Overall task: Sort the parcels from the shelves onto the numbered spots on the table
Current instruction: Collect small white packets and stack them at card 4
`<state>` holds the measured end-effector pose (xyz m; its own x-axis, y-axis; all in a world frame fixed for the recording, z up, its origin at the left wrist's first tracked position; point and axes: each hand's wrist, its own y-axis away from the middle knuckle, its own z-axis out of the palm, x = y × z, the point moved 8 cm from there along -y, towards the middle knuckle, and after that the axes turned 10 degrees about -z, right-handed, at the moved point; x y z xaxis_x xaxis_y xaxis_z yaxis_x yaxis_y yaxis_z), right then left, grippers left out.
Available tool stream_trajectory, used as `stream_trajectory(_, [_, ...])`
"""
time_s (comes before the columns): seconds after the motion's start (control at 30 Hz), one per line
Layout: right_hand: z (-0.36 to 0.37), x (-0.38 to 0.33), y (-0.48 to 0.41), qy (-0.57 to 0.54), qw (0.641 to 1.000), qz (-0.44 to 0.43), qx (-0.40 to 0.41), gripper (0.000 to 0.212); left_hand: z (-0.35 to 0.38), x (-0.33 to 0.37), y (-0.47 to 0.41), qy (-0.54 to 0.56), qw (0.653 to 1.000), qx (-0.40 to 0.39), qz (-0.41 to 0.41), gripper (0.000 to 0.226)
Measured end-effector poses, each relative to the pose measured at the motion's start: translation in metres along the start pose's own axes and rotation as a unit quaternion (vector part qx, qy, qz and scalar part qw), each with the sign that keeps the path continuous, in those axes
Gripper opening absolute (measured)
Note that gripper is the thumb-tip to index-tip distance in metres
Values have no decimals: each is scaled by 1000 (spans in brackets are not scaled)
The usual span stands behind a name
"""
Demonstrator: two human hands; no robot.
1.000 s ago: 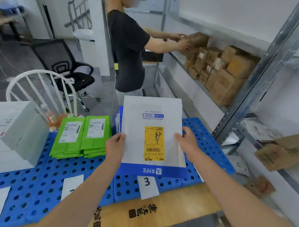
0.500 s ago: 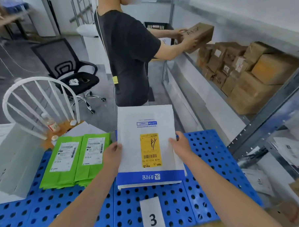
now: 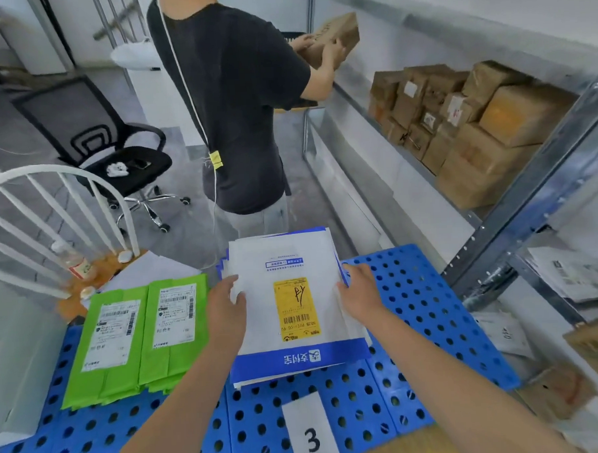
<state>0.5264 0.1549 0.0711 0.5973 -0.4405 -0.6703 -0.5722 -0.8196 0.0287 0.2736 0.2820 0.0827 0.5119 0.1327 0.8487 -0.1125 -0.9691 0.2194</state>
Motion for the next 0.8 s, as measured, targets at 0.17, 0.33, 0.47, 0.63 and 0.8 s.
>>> stream_trajectory(0.17, [-32,-13,23,76,996,-39,13,45,18,68,18,-86,984,-3,157,38])
stream_trajectory(0.33, [-81,-4,61,154,988,-21,27,53,67,118,55,-178,943,-89,267,47])
stream_trajectory(0.47, [-130,1,104,178,981,-7,77,53,111,151,111,-233,880,-161,382,53])
stream_trajectory(0.63, [-190,12,162,190,970,24,148,51,147,189,200,-242,818,-194,484,53])
stream_trajectory(0.8, [-246,39,230,194,957,82,197,55,170,219,278,-224,772,-218,554,50])
